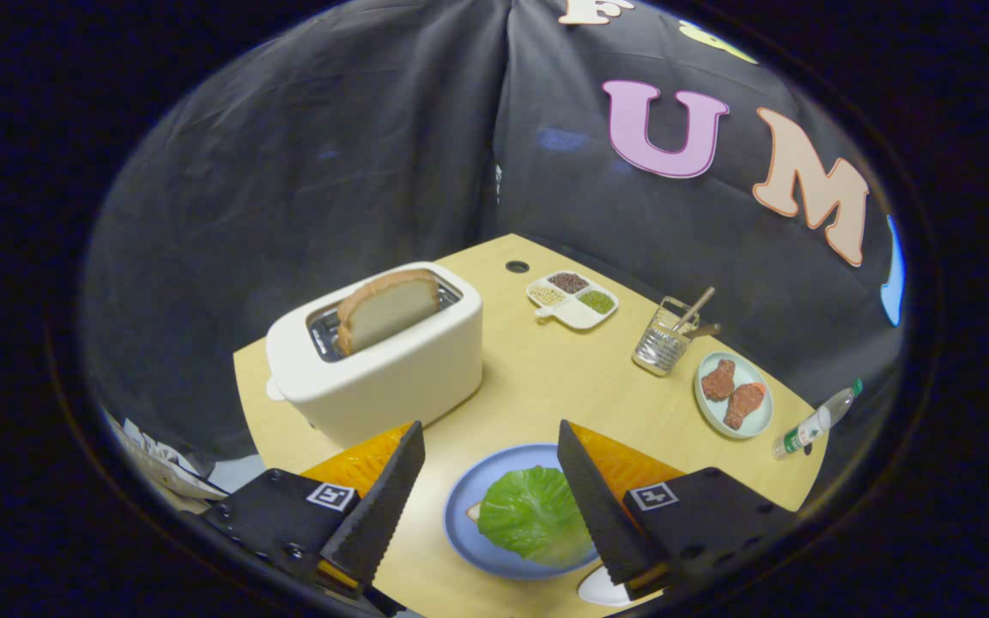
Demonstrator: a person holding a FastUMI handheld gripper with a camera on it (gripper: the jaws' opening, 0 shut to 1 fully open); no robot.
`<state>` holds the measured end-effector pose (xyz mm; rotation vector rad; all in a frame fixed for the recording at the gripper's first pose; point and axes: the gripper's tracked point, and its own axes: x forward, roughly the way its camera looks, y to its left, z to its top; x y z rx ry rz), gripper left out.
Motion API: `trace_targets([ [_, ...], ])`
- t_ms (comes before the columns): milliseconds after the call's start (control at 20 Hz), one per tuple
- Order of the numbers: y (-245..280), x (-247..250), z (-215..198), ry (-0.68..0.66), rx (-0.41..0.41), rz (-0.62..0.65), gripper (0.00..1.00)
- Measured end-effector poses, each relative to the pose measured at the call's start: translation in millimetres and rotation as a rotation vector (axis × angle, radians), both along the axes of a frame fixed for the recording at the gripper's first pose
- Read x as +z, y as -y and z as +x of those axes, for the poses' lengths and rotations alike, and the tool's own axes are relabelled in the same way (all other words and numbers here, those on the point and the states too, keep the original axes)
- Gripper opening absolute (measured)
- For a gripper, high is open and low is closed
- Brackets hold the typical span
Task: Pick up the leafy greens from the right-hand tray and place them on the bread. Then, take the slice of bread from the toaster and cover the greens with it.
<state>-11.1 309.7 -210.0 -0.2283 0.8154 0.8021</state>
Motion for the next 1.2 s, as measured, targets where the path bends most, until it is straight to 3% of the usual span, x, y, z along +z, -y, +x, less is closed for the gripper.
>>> trace_targets([
  [450, -59.6, 40.8, 11.9, -0.013, -0.003, 0.094, 1.00],
  [1200, -135.0, 26.2, 21.7, -0.139, -0.051, 0.145, 0.97],
])
